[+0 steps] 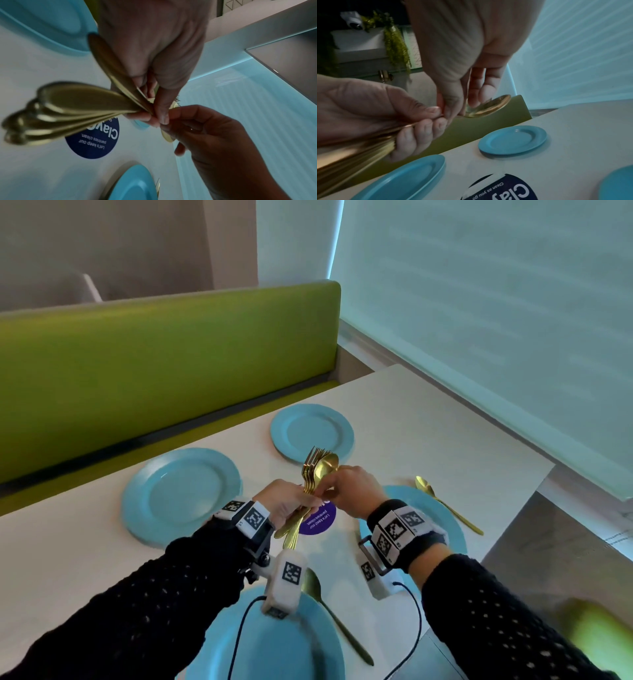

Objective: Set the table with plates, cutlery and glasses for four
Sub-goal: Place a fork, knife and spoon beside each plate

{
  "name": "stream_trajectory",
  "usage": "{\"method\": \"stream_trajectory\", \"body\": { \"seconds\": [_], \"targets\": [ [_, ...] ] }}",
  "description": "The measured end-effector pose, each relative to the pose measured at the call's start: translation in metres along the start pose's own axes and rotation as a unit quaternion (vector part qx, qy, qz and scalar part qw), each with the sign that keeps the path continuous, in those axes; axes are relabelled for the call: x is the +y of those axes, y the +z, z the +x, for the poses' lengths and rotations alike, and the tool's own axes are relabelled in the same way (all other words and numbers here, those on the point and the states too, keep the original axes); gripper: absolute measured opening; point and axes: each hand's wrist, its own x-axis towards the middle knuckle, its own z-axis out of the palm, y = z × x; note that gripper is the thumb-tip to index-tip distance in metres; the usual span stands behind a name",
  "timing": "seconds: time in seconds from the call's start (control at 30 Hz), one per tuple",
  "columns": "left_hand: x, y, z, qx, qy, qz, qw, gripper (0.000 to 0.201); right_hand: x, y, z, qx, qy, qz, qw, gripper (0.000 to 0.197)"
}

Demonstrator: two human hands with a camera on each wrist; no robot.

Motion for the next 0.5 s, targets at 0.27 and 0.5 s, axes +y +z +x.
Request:
{"method": "stream_trajectory", "body": {
  "seconds": [0.27,0.5],
  "targets": [
    [-0.004,-0.017,-0.013,-0.014,0.004,0.038,0.999,0.006,-0.026,-0.012,-0.006,-0.072,-0.018,-0.025,0.997,0.02],
    [0.005,-0.031,0.013,0.066,-0.013,0.061,0.996,0.012,-0.013,-0.007,0.032,-0.094,-0.012,-0.036,0.995,0.017]
  ]
}}
